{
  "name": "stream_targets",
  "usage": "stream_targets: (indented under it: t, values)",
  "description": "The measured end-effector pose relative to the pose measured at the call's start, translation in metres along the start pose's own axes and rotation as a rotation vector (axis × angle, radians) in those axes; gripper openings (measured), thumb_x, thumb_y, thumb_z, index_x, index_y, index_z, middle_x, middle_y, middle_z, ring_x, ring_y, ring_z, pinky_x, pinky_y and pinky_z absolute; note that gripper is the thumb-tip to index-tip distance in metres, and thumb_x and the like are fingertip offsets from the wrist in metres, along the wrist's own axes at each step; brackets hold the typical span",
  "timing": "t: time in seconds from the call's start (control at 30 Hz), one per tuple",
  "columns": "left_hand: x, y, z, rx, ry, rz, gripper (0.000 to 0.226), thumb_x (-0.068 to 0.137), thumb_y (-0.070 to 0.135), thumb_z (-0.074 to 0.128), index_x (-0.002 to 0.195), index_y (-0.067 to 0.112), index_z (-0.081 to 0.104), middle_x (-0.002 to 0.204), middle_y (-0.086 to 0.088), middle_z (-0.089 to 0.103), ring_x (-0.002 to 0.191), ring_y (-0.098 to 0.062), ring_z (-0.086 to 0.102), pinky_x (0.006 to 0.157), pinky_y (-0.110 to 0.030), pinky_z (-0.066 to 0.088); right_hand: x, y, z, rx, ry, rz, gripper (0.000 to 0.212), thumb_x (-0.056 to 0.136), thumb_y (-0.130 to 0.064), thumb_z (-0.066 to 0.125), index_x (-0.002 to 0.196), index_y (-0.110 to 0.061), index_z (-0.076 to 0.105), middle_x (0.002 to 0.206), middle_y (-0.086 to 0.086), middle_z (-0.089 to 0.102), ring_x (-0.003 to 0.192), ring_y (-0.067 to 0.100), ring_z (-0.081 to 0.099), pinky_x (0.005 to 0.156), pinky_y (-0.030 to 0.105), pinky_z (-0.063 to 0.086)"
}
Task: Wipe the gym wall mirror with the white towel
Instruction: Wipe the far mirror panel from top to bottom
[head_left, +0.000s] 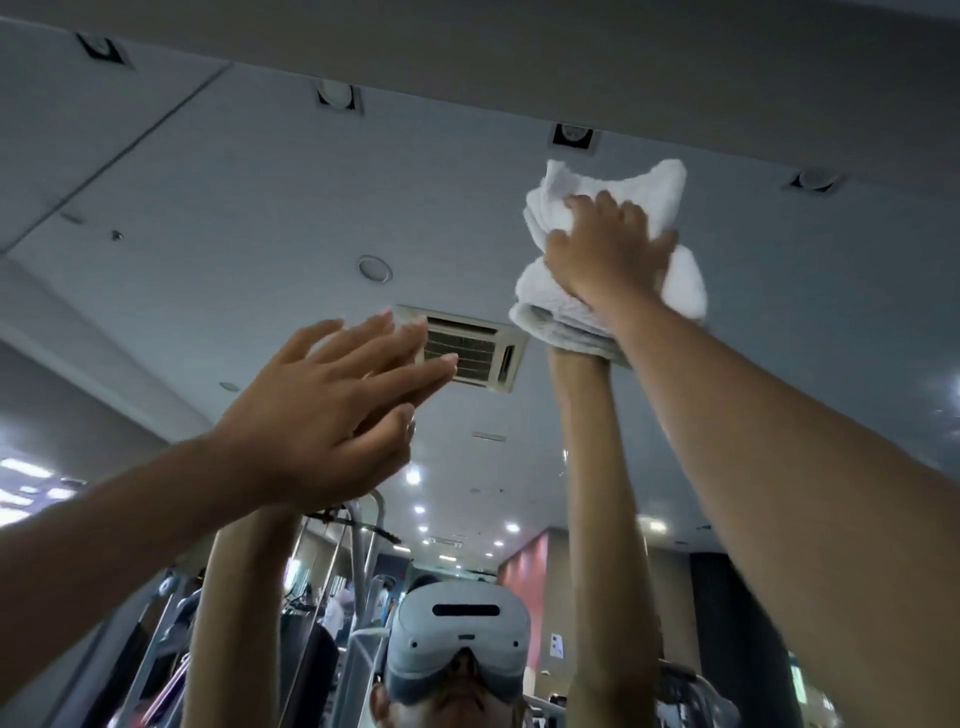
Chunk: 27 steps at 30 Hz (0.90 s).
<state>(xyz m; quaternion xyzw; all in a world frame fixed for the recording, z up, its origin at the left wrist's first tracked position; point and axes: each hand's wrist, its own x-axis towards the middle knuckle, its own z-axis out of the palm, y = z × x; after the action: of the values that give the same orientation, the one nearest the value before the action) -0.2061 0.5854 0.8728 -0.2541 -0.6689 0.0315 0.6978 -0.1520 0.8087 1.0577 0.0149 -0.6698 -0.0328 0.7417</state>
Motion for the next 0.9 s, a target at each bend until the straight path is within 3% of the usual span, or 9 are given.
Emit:
stream_targets:
  t: [0.1,0.23,0.3,0.43,0.5,0.57,0.77,0.83,0.9]
  values:
    - [-0.017,-0.015,-0.002,-0.055,0.033,-0.197,0.06,0.096,0.057,0.013,0.155,0.043,0.013,0.166,0.008,0.014,0.154,-0.01,0.005,0.121,-0.036,0.005,-0.018,-0.048,0.004,-0.001,-0.064,-0.235,0.052,0.1,-0.04,0.033,0.152,-0.036,0.034,0.163,-0.005,0.026,0.148,0.021,0.023,0.113,0.058,0.015]
    - [-0.026,-0.022,-0.004,-0.082,0.015,-0.214,0.062,0.094,0.06,0.011,0.154,0.045,0.008,0.166,0.01,0.007,0.154,-0.008,-0.002,0.123,-0.036,0.0,-0.03,-0.025,-0.012,0.103,-0.244,-0.628,0.062,0.085,-0.049,0.027,0.147,-0.051,0.035,0.163,-0.018,0.023,0.15,0.008,0.019,0.113,0.053,0.015]
    - [-0.026,-0.02,-0.004,-0.103,0.014,-0.231,0.063,0.091,0.06,0.007,0.153,0.048,0.005,0.166,0.013,0.0,0.153,-0.005,-0.009,0.124,-0.034,-0.005,-0.022,0.004,-0.015,0.115,-0.22,-0.554,0.064,0.082,-0.052,0.025,0.145,-0.052,0.038,0.161,-0.017,0.028,0.149,0.01,0.023,0.115,0.056,0.019]
    - [-0.025,-0.019,-0.004,-0.135,0.03,-0.233,0.067,0.09,0.061,0.006,0.155,0.047,0.008,0.166,0.013,0.0,0.152,-0.004,-0.011,0.124,-0.035,-0.006,0.006,0.003,-0.004,0.034,-0.053,0.085,0.05,0.096,-0.04,0.036,0.146,-0.038,0.041,0.155,-0.004,0.037,0.143,0.025,0.029,0.112,0.062,0.016]
    - [-0.026,-0.022,-0.005,-0.131,0.027,-0.233,0.068,0.089,0.061,0.005,0.155,0.047,0.008,0.166,0.014,-0.001,0.152,-0.003,-0.012,0.124,-0.034,-0.006,0.009,-0.037,0.006,-0.028,-0.044,0.23,0.047,0.098,-0.04,0.037,0.143,-0.029,0.042,0.148,0.004,0.04,0.138,0.029,0.031,0.11,0.06,0.019]
    - [-0.026,-0.022,-0.004,-0.142,0.047,-0.233,0.066,0.089,0.061,0.007,0.154,0.047,0.01,0.166,0.013,0.002,0.153,-0.005,-0.008,0.124,-0.035,-0.004,0.003,-0.071,0.008,-0.02,-0.048,0.159,0.048,0.098,-0.041,0.037,0.144,-0.028,0.04,0.15,0.004,0.037,0.139,0.028,0.03,0.11,0.06,0.018]
    - [-0.027,-0.023,-0.001,-0.103,0.037,-0.24,0.062,0.09,0.062,0.006,0.15,0.05,0.004,0.166,0.014,0.002,0.153,-0.003,-0.009,0.124,-0.034,-0.003,-0.044,-0.074,0.001,0.076,-0.13,-0.487,0.052,0.099,-0.044,0.034,0.151,-0.047,0.031,0.165,-0.013,0.02,0.151,0.013,0.016,0.115,0.055,0.013]
    - [-0.026,-0.024,-0.001,-0.097,0.041,-0.24,0.063,0.091,0.063,0.006,0.152,0.05,0.006,0.166,0.014,0.0,0.152,-0.002,-0.01,0.123,-0.031,-0.006,-0.036,-0.052,-0.004,0.074,-0.143,-0.51,0.053,0.096,-0.047,0.032,0.149,-0.049,0.032,0.164,-0.014,0.022,0.15,0.013,0.02,0.114,0.056,0.016]
    - [-0.026,-0.025,-0.001,-0.093,0.042,-0.22,0.063,0.092,0.063,0.007,0.154,0.048,0.008,0.166,0.014,0.002,0.152,-0.002,-0.009,0.122,-0.027,-0.008,-0.013,-0.036,-0.003,0.07,-0.121,-0.335,0.051,0.098,-0.045,0.034,0.149,-0.047,0.035,0.162,-0.012,0.027,0.148,0.018,0.025,0.112,0.058,0.018]
